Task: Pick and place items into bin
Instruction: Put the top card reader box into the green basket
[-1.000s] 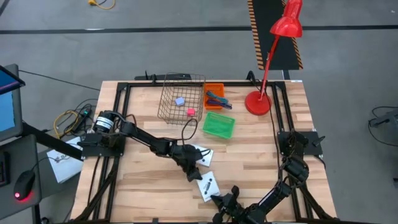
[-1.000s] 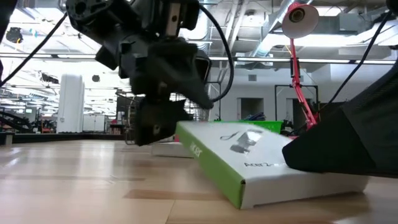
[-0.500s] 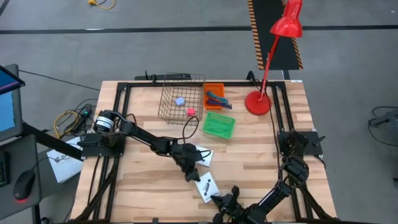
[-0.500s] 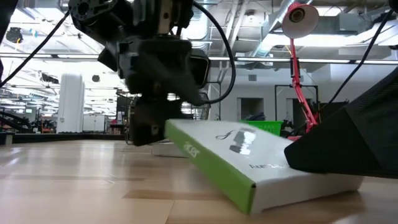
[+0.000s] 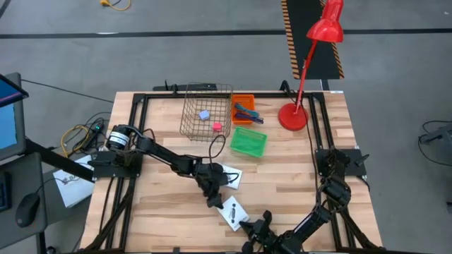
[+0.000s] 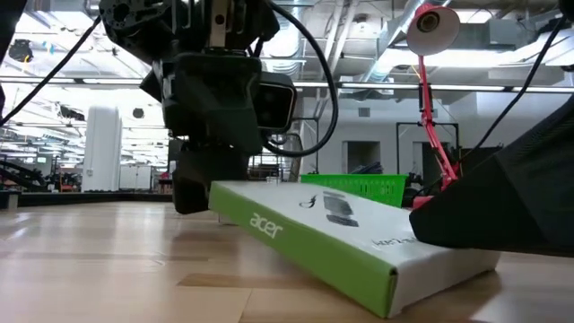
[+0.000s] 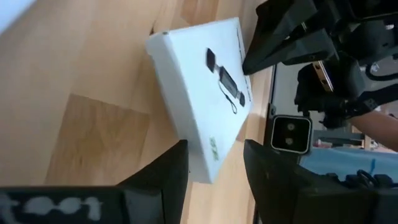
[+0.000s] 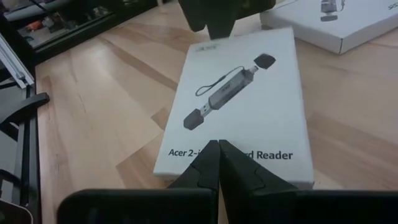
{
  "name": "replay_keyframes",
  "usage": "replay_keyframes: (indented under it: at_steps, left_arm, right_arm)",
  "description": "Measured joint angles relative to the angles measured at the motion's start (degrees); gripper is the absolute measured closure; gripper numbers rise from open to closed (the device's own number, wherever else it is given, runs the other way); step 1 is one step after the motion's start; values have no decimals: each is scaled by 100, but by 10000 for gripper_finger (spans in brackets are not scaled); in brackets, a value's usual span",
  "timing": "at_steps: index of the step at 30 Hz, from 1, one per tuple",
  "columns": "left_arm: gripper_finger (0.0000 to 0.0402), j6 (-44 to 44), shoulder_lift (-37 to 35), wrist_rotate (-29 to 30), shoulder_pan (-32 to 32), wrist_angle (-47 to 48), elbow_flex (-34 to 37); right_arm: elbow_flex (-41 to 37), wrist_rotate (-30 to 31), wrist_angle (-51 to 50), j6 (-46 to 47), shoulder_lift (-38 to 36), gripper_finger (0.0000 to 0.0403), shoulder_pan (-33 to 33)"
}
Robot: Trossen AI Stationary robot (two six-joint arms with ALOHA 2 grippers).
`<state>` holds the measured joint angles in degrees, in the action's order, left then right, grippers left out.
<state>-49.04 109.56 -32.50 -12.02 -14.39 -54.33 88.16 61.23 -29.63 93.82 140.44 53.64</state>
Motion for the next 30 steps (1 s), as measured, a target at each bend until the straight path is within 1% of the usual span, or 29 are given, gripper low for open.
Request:
replay_keyframes:
  at_steps: [3,6,9,20,24,30]
  left_arm:
    - [258,132,-7,1,-2,215,-7]
    - [258,325,-24,207,-4,534,-17]
    - [258,414,-33,284,-2,711,-22]
    - [258,448,-28,918,-183,870,-13]
    - [258,352,-24,969,-207,872,-20]
    - [258,320,4,998,-323,1004,-224]
  right_arm:
    - [2,0,-2,11,0,403,-8]
    - [0,0,0,13,0,403,-10]
    - [0,0,0,17,0,403,-10]
    - [0,0,2,17,0,403,-12]
    - [0,0,4,17,0,403,-12]
    - [0,0,8,15,-1,403,-21]
